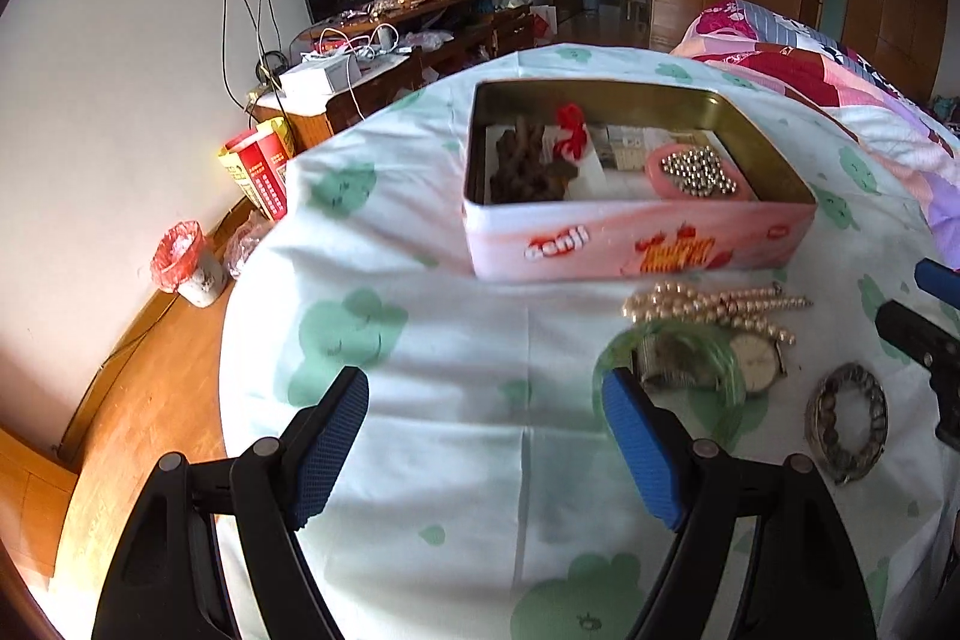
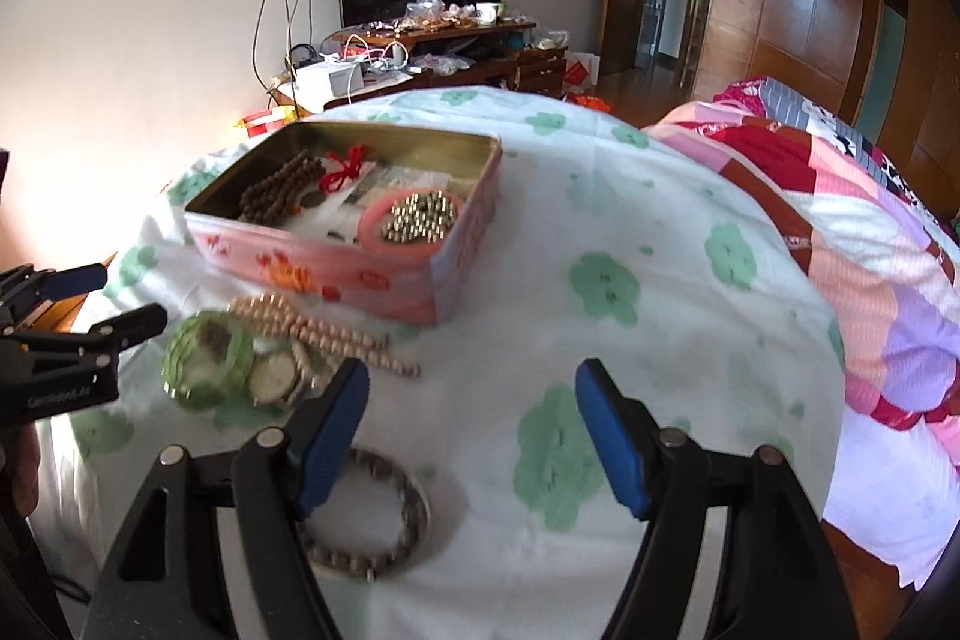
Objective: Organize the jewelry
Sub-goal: 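Withdraw both tools from the tin toward the jewelry beside it, then grasp the jade bangle with the left tool while the right tool grasps the dark bead bracelet, then lift the jade bangle and dark bead bracelet and carry both over the tin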
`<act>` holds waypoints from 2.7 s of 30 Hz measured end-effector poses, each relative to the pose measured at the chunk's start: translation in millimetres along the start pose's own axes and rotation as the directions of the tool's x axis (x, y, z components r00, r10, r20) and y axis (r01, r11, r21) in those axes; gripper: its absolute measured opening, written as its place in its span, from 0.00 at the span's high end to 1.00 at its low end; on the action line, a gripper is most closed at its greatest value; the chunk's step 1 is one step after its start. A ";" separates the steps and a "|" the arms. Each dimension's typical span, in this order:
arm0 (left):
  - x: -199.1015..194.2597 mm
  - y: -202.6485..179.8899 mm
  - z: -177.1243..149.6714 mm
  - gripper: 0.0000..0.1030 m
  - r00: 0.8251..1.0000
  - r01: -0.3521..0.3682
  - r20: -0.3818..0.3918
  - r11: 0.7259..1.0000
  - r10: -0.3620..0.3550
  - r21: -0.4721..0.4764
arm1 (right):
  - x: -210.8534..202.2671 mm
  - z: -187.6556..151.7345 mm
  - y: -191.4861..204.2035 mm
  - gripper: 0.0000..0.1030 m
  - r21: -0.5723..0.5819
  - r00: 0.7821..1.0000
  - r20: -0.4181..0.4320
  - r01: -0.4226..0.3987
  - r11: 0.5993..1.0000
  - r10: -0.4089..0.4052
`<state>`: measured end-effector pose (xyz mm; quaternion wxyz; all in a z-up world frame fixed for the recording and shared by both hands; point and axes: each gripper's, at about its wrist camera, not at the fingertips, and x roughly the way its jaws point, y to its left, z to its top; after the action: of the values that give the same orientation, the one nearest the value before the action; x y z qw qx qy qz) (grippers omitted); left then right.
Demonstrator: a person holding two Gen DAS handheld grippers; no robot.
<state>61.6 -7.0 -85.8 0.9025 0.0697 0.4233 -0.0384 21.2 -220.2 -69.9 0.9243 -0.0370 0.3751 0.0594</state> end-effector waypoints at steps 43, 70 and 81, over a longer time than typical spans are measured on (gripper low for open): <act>1.7 -19.6 -11.5 0.94 0.991 0.135 0.002 0.989 -0.136 0.058 | 12.0 -29.9 24.5 0.86 -0.064 0.998 -0.011 -0.065 0.996 0.064; -31.8 15.2 -1.6 0.94 0.991 0.074 0.107 0.997 -0.075 0.009 | -16.6 -18.6 17.2 0.89 -0.036 0.991 0.110 -0.068 0.997 0.072; -38.9 18.9 2.4 0.94 0.989 0.076 0.125 0.997 -0.075 -0.007 | -21.1 -16.4 14.6 0.89 -0.031 0.989 0.129 -0.064 0.997 0.068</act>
<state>41.1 11.7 -52.6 0.9255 0.0457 0.3685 -0.0745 -7.1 -209.4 -67.3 0.9437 -0.0330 0.3144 0.0973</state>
